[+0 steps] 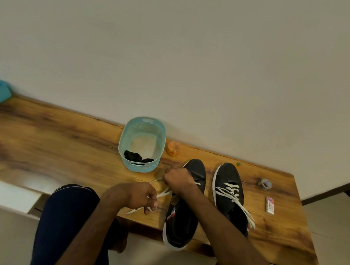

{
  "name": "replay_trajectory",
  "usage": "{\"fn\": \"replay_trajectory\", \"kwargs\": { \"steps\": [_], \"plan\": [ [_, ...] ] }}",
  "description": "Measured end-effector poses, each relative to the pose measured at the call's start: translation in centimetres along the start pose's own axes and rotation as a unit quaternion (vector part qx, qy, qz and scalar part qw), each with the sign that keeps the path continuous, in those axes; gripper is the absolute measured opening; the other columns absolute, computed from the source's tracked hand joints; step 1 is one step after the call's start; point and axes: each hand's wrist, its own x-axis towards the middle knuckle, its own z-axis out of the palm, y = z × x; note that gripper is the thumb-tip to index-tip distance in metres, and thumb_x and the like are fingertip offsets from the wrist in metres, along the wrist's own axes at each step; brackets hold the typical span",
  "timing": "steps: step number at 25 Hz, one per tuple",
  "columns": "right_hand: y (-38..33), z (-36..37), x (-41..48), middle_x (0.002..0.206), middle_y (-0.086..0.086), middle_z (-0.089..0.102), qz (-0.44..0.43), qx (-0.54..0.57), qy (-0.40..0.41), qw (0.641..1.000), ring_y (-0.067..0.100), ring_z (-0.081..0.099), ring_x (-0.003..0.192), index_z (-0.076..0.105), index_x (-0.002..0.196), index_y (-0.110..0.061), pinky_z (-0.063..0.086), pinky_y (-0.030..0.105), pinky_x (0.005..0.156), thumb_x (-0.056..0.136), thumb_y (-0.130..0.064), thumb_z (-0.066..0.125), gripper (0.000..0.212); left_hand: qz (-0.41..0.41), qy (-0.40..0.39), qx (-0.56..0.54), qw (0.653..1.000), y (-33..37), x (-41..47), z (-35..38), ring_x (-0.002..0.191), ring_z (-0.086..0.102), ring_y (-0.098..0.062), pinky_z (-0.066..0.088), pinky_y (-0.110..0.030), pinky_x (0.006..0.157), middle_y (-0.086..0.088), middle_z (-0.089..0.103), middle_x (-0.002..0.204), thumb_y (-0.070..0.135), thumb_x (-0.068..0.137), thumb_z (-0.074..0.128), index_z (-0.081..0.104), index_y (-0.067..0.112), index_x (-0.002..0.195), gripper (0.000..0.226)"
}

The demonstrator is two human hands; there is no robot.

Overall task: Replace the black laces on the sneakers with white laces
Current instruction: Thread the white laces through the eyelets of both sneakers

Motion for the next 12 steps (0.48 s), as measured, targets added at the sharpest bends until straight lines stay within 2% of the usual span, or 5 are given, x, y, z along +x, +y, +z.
{"fn": "replay_trajectory", "kwargs": {
  "steps": [2, 5, 9, 12],
  "plan": [
    [-0.7, 0.3, 0.5, 0.113, 0.012, 0.067, -0.02, -0.039, 0.004, 0.999, 0.032, 0.061, 0.107, 0.068, 0.108, -0.007, 0.051, 0.039, 0.077, 0.094, -0.004, 0.049, 0.023, -0.011, 0.004, 0.002, 1.0, -0.1, 0.3, 0.1, 0.075, 0.061, -0.002, 0.04, -0.011, 0.054, -0.008, 0.073, 0.106, 0.023, 0.099, 0.055, 0.065, 0.011, 0.099, 0.016],
    [-0.9, 0.6, 0.9, 0.114, 0.011, 0.068, -0.019, -0.051, 0.007, 0.999, 0.031, 0.061, 0.108, 0.068, 0.109, -0.009, 0.051, 0.038, 0.08, 0.096, -0.004, 0.048, 0.025, -0.02, 0.015, 0.019, 1.0, -0.2, 0.5, 0.0, 0.06, 0.055, 0.005, 0.037, -0.009, 0.049, -0.002, 0.071, 0.093, 0.022, 0.099, 0.057, 0.067, 0.006, 0.106, 0.02],
    [-0.6, 0.7, 0.4, 0.117, 0.012, 0.067, 0.035, -0.023, 0.004, 0.999, 0.031, 0.06, 0.114, 0.066, 0.115, -0.006, 0.052, 0.04, 0.08, 0.099, -0.004, 0.044, 0.028, -0.035, 0.019, 0.043, 0.998, -0.2, 0.7, 0.0, 0.074, 0.058, -0.002, 0.042, -0.016, 0.058, -0.001, 0.072, 0.095, 0.021, 0.097, 0.058, 0.068, 0.009, 0.106, 0.018],
    [-0.7, 0.6, 0.2, 0.117, 0.013, 0.067, 0.043, -0.01, 0.018, 0.999, 0.031, 0.06, 0.115, 0.066, 0.115, -0.006, 0.052, 0.041, 0.08, 0.097, -0.003, 0.044, 0.028, -0.046, 0.018, 0.046, 0.998, -0.1, 1.2, 0.2, 0.07, 0.058, 0.0, 0.046, -0.017, 0.061, 0.008, 0.068, 0.086, 0.016, 0.097, 0.056, 0.068, 0.011, 0.102, 0.013]
  ]
}}
